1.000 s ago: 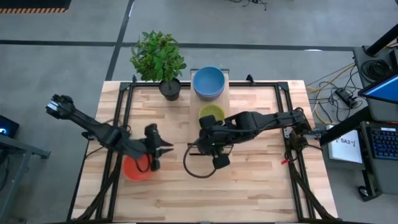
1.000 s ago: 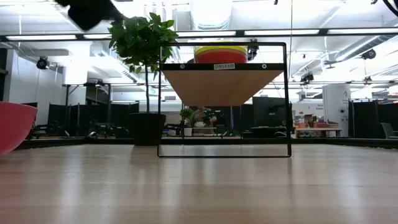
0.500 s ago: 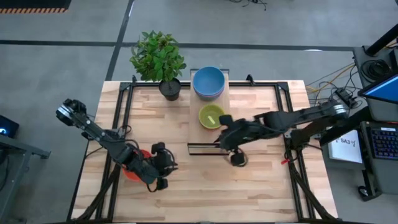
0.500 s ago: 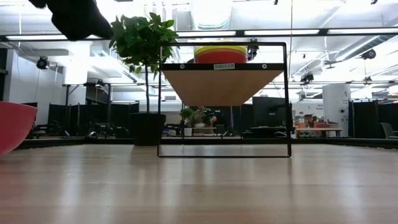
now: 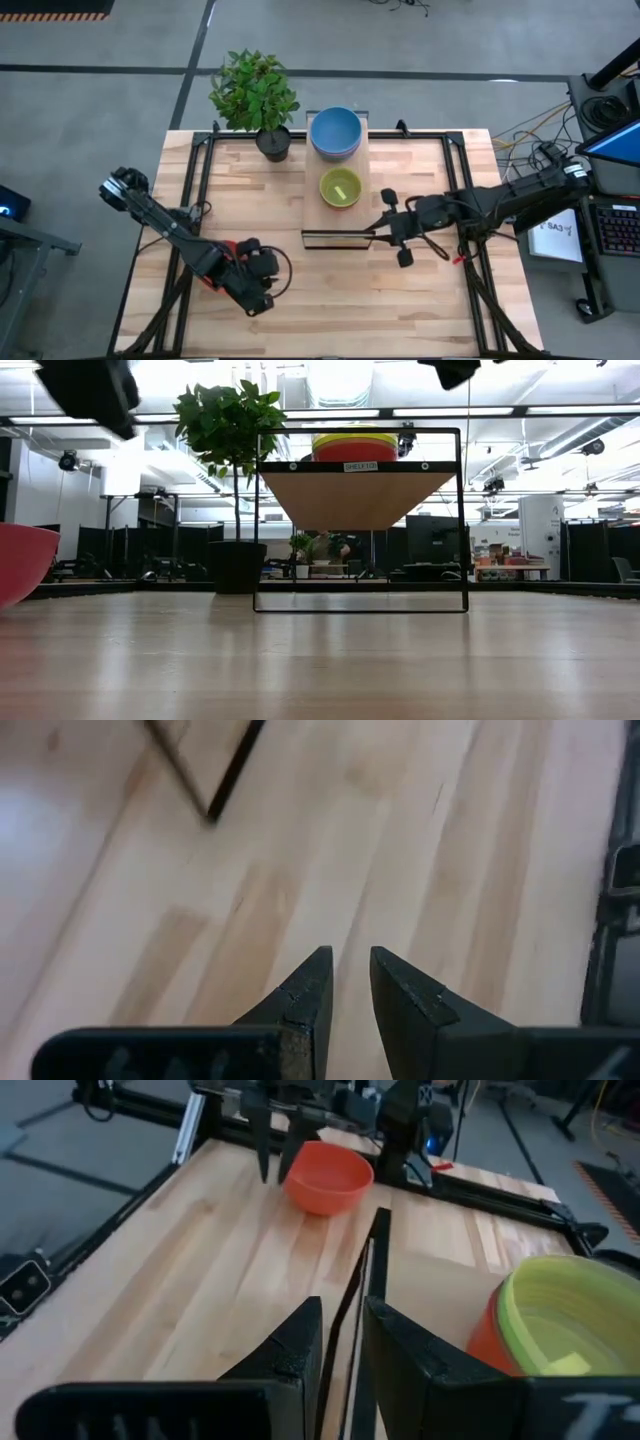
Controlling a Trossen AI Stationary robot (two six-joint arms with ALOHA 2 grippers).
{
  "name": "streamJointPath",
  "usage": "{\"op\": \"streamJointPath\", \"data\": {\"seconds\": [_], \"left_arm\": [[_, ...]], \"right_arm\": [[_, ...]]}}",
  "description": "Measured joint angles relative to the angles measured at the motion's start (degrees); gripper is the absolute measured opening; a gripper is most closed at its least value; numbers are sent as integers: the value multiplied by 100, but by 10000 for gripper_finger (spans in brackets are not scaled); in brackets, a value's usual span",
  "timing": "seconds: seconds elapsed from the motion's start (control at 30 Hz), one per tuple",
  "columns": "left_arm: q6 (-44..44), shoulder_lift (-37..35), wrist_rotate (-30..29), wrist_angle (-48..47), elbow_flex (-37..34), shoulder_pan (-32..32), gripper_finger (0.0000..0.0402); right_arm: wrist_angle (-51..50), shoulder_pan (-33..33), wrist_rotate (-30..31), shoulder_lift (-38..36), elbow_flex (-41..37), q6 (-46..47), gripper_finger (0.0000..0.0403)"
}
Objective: Place and stack bowls onto a shelf
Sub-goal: Stack the orange bowl into the blue bowl on the shelf
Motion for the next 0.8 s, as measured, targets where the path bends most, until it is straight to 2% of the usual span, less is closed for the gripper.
{"op": "streamJointPath", "data": {"seconds": [0.13,0.3,0.5,0.63,0.8], "left_arm": [[-581,105,463,-540,107,-82,54],[-1567,165,1236,-1202,89,-216,54],[-2646,171,1960,-1421,98,-264,54],[-2642,171,2190,-1420,192,-294,61],[-2350,167,2078,-1736,225,-447,96]], "right_arm": [[364,-2,7,-166,-403,66,67],[561,-2,7,-125,-548,61,68],[627,-3,7,-87,-530,-126,68],[627,-2,5,-83,-521,-127,68],[624,-2,1,-78,-521,-127,68]]}}
